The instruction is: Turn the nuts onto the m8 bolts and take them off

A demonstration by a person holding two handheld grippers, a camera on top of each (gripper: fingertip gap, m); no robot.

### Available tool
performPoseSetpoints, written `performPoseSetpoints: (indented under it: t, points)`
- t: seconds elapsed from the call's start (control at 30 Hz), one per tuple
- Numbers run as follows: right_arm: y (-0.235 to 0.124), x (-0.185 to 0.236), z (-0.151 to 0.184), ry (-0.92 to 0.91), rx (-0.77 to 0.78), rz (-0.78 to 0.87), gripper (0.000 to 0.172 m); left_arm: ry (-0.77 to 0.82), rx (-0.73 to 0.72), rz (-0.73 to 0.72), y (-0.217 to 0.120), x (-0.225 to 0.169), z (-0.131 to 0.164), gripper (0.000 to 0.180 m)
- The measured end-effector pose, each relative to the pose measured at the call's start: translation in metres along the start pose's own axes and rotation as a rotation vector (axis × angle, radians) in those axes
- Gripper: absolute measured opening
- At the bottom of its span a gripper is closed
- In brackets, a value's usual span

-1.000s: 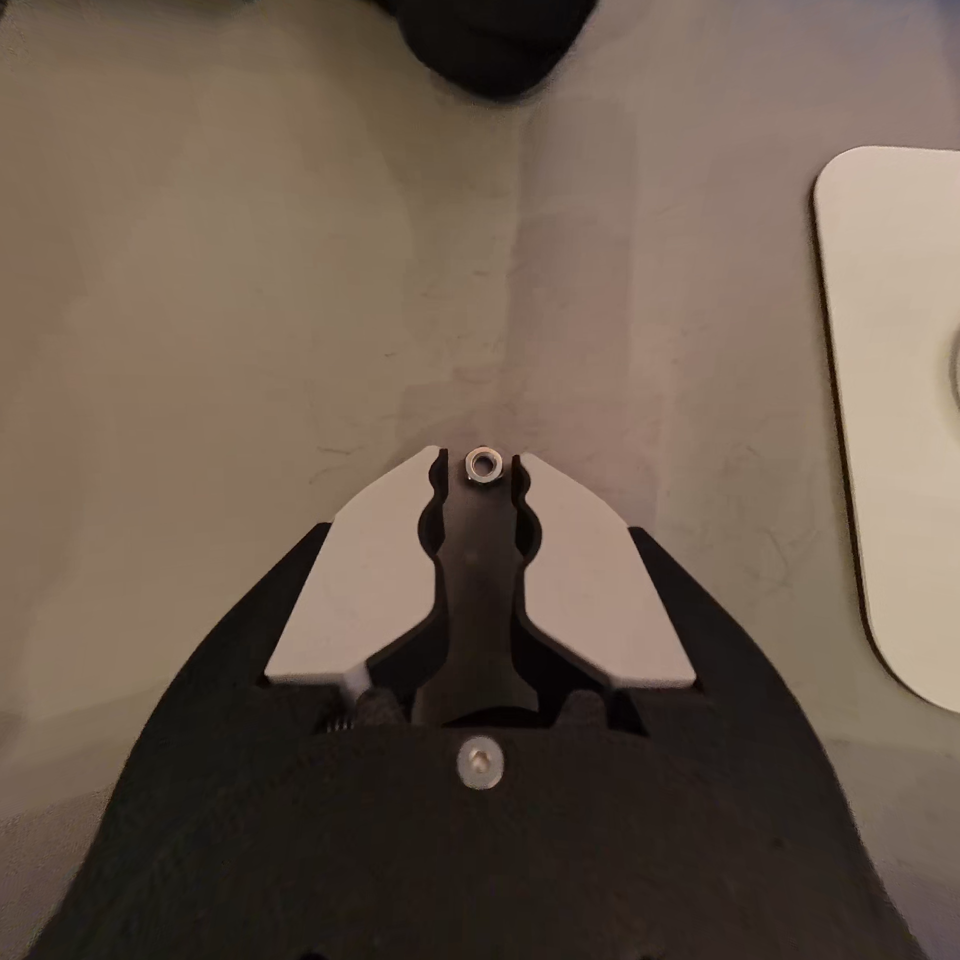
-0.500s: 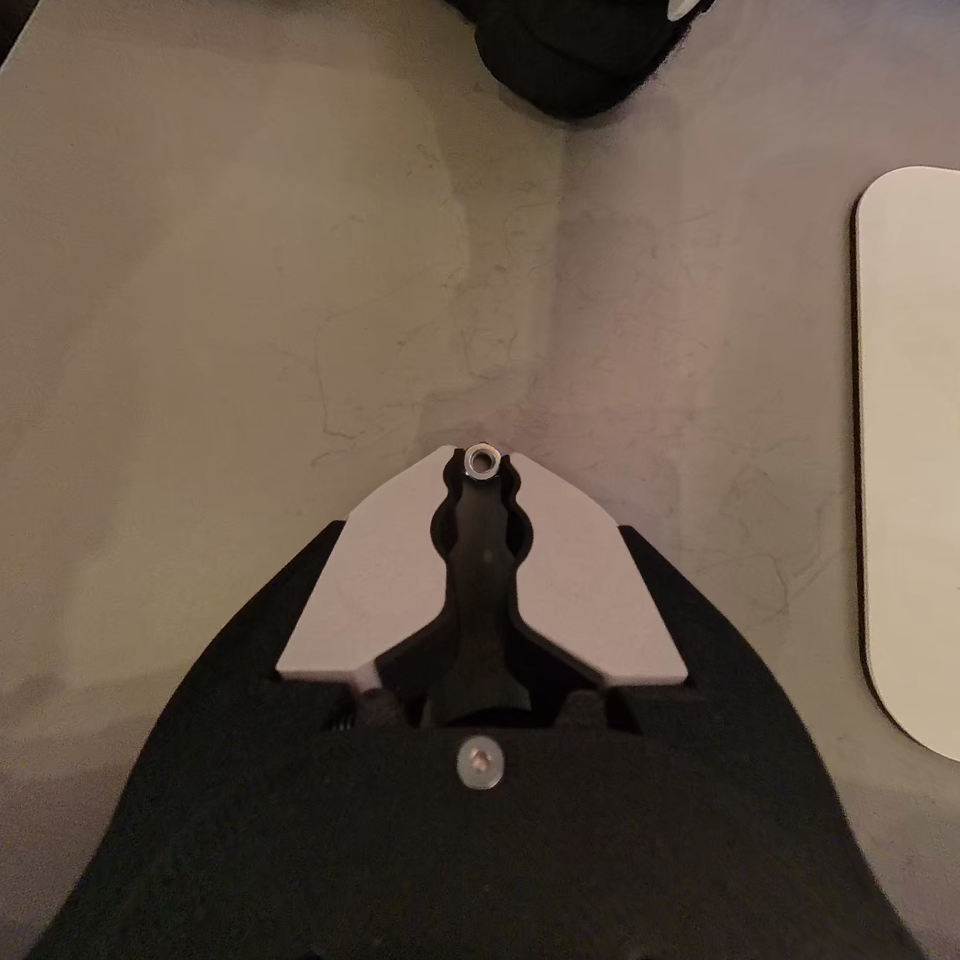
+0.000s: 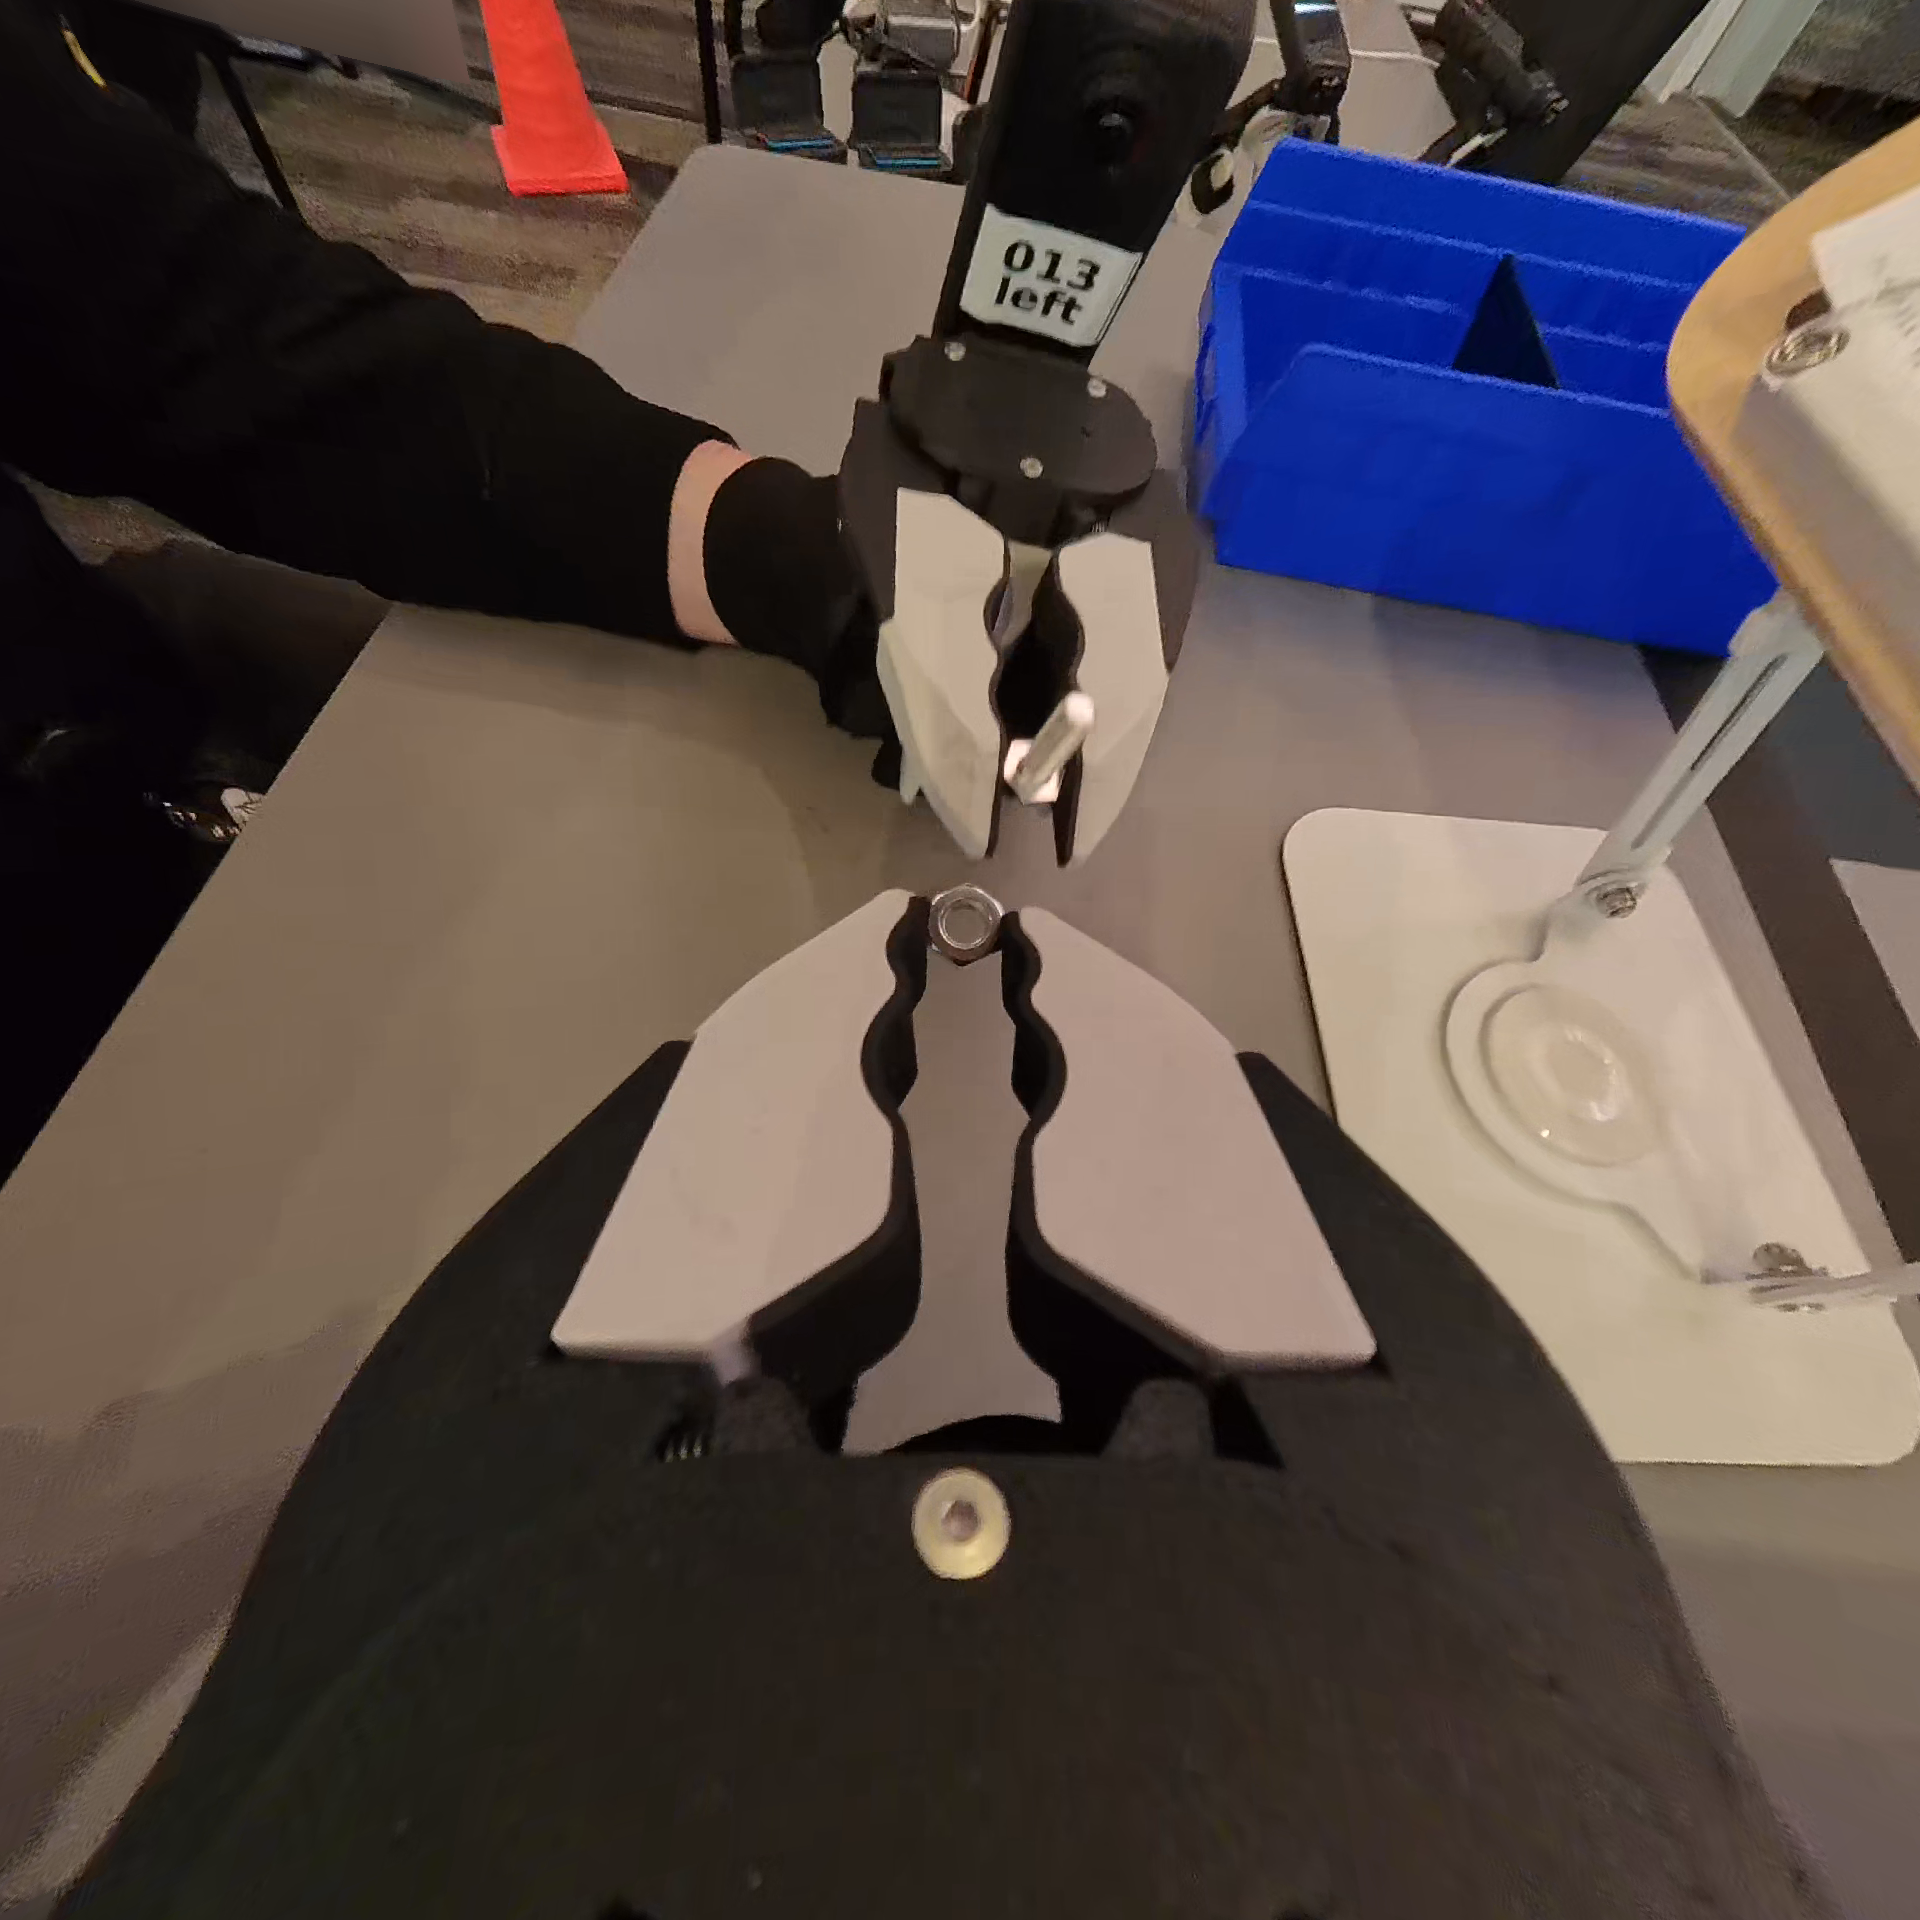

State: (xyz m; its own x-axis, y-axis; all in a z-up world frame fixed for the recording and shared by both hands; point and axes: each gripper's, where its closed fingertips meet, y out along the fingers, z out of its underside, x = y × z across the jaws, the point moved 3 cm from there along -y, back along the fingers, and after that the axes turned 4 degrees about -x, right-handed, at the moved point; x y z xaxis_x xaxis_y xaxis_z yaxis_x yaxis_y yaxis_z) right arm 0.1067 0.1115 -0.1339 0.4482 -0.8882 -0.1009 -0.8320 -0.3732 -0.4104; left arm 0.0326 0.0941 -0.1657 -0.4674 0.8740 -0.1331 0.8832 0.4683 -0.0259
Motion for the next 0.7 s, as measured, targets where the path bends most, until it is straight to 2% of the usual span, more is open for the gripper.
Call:
performPoseSetpoints:
  t: [0.27,0.7]
  points:
    - [0.011,-0.006,-0.020,-0.026,0.011,-0.004,0.014,0.126,0.104,-0.063,0.009,-0.005,0.007,0.016]
    - [0.019,-0.010,-0.019,-0.020,0.003,-0.020,0.013,0.179,0.120,-0.096,0.012,-0.007,0.004,0.016]
